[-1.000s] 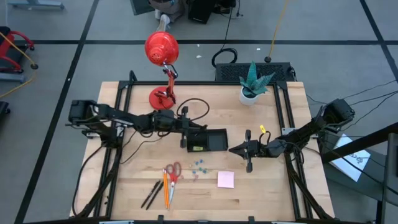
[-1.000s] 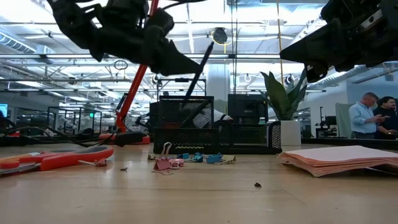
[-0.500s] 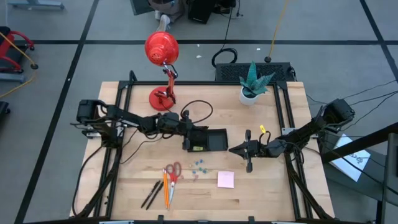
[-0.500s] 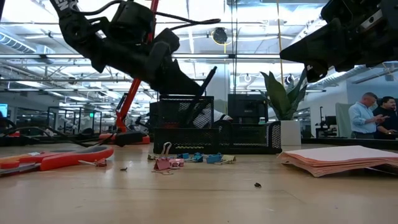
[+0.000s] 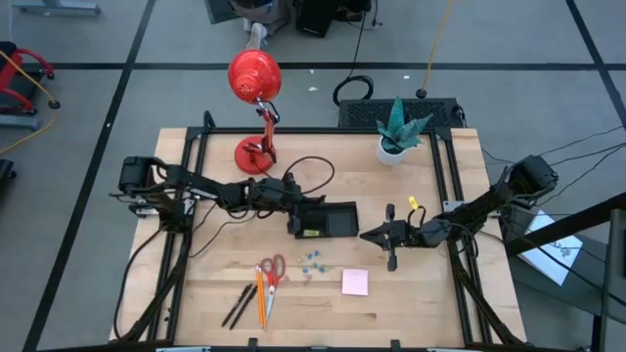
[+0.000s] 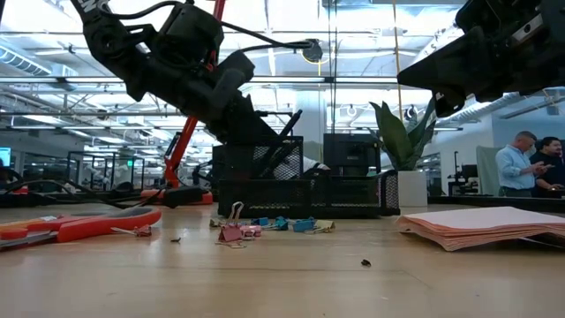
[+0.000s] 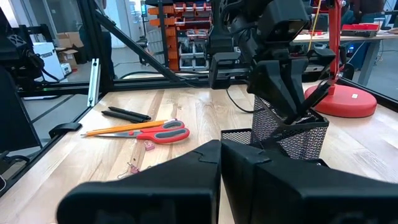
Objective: Pick and place office supplies into organizer
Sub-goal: Put the black pen into the desk organizer
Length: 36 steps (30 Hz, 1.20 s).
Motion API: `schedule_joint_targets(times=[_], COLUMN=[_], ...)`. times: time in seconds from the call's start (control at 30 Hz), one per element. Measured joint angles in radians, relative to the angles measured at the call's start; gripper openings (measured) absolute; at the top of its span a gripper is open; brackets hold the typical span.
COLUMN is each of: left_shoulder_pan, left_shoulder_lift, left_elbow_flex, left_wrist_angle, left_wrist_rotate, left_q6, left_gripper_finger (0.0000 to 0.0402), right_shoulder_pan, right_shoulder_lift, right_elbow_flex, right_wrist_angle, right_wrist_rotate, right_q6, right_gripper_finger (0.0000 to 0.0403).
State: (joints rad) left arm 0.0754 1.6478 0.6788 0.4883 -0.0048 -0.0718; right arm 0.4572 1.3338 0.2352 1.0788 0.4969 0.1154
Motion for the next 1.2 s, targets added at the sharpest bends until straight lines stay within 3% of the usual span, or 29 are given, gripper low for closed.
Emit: schedule_joint_targets(times=[0.27,0.57,0.8,0.97,1.2], left_shoulder_pan=[-0.025,-0.038,-0.04,-0.072,-0.187], left_shoulder_lift=[-0.001,0.001,-0.034,-0.213,-0.569], left_elbow_flex=[0.001,0.001,-0.001,0.01,0.158], left_wrist_angle=[-0.032,-0.011,-0.023,-0.12,-0.546], left_wrist_rotate=[0.023,0.029,0.03,0.046,0.011], left_q6=[0.01,0.027,0.09,0.178,0.153], left_gripper_finger=[0.0027,0.0089,0.0093,0.0093,0.0092], right_shoulder_pan=[0.0,0.0,0.0,0.0,0.0], right_shoulder_lift=[0.0,0.0,0.0,0.0,0.0], right_elbow_flex=[0.0,0.0,0.0,0.0,0.0], right_wrist_angle=[0.0,0.0,0.001,0.001,-0.002], right_wrist_rotate=[0.0,0.0,0.0,0.0,0.0], right_q6=[0.0,0.0,0.0,0.0,-0.004], right_gripper_finger=[0.0004,0.0004,0.0004,0.0004,0.0004])
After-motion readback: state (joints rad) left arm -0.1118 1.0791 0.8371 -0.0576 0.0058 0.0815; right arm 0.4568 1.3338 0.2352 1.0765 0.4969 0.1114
